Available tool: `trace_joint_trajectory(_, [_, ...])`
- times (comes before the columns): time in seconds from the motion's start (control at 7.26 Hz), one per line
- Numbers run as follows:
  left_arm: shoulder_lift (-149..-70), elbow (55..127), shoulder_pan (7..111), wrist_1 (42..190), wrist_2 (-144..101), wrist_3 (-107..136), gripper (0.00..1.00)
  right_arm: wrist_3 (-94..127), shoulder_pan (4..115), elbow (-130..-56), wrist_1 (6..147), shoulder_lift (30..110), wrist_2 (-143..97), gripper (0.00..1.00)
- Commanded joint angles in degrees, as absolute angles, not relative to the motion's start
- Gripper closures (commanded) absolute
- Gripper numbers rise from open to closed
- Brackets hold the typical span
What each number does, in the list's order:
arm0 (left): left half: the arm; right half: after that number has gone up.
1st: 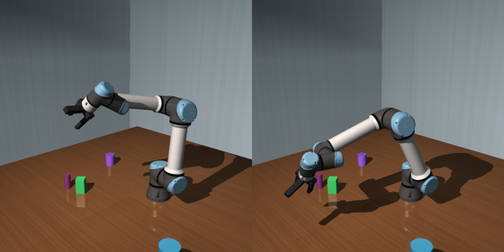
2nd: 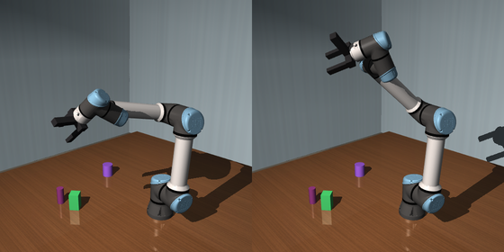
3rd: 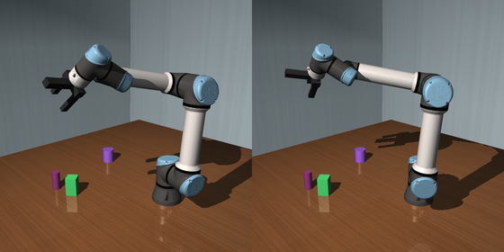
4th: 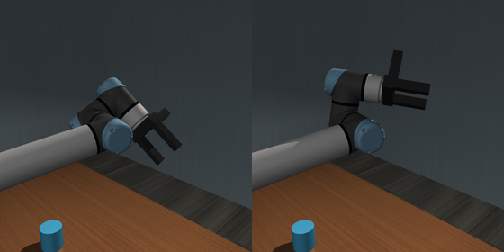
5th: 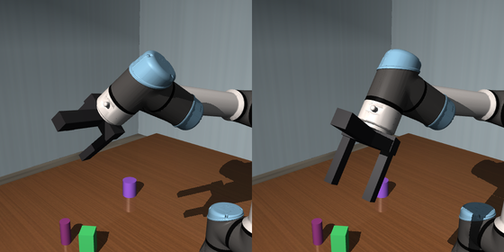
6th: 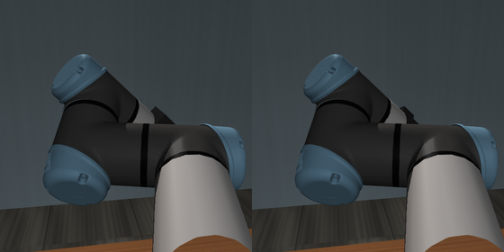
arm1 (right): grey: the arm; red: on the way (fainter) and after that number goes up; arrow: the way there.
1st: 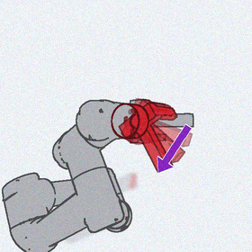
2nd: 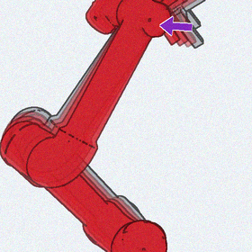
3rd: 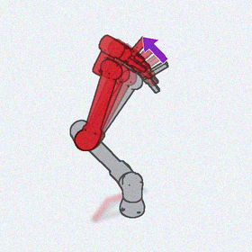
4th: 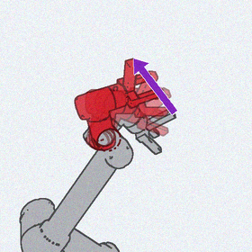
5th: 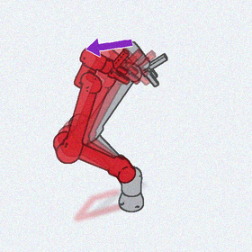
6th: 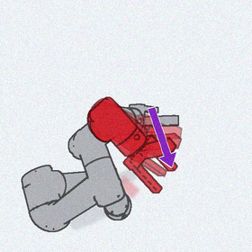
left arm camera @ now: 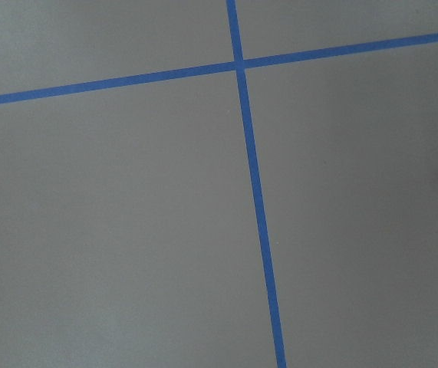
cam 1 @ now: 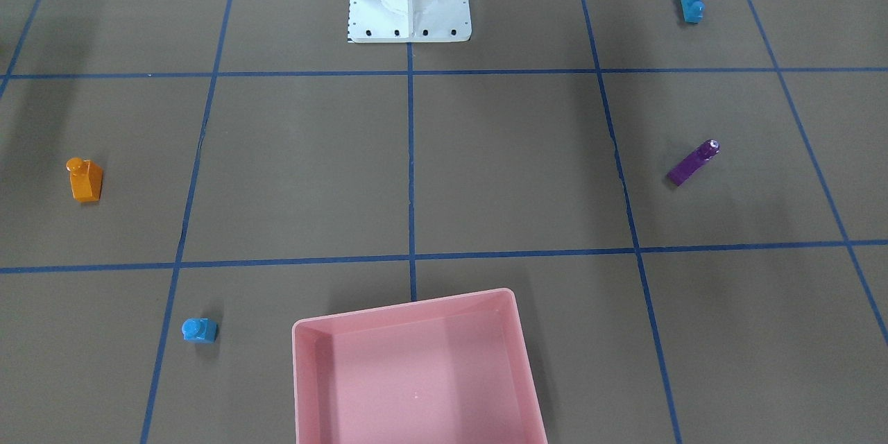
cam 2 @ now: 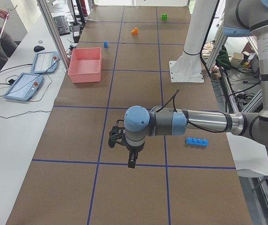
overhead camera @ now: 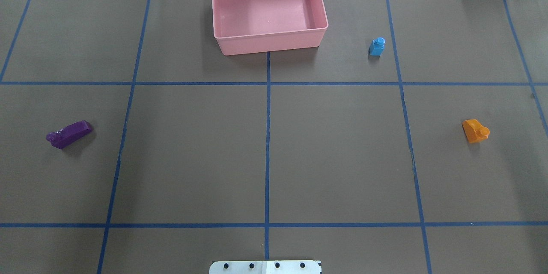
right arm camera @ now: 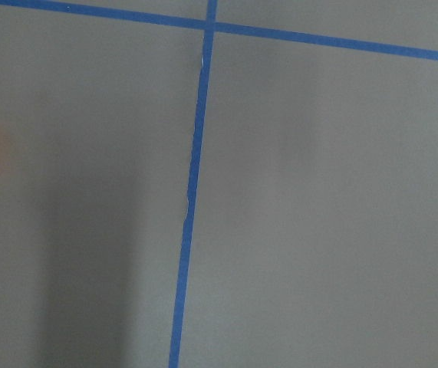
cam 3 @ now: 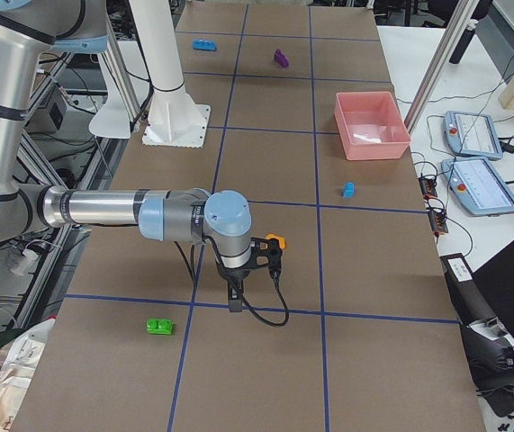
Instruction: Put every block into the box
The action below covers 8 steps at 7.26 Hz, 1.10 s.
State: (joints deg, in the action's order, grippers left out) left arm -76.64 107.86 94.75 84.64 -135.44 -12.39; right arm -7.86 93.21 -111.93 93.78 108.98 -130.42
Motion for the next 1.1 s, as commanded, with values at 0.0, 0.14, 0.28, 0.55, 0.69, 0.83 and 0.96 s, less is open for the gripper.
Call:
trace_joint_trajectory(0.0, [-76.64, 107.93, 94.75, 85.86, -135.44, -12.39, 0.00, -7.82, 93.16, -112.23, 93.78, 108.72, -130.43, 0.00])
trace_joint_trajectory(0.14, [-76.64, 107.93, 94.75, 85.87, -135.44, -12.31, 0.00, -7.82, 93.16, -112.24, 93.78, 108.46, -130.43, 0.00])
trace_joint_trajectory(0.28, [-76.64, 107.93, 94.75, 85.87, -135.44, -12.30, 0.00, -7.82, 93.16, -112.24, 93.69, 108.46, -130.43, 0.00])
trace_joint_trajectory(0.55, [-76.90, 107.84, 94.75, 85.87, -135.26, -11.87, 0.00, -7.30, 93.08, -112.06, 93.52, 107.76, -131.04, 0.00])
trace_joint_trajectory(0.69, [-77.69, 107.93, 94.75, 86.04, -135.61, -11.69, 0.00, -7.03, 93.08, -112.06, 91.25, 107.06, -132.87, 0.00])
trace_joint_trajectory(0.83, [-79.52, 107.84, 94.75, 86.04, -135.53, -11.60, 0.00, -6.94, 93.16, -110.49, 85.05, 104.88, -132.89, 0.00])
trace_joint_trajectory(0.96, [-80.06, 107.67, 94.75, 86.04, -135.53, -11.69, 0.00, -6.77, 93.16, -108.65, 80.38, 104.77, -132.89, 0.00])
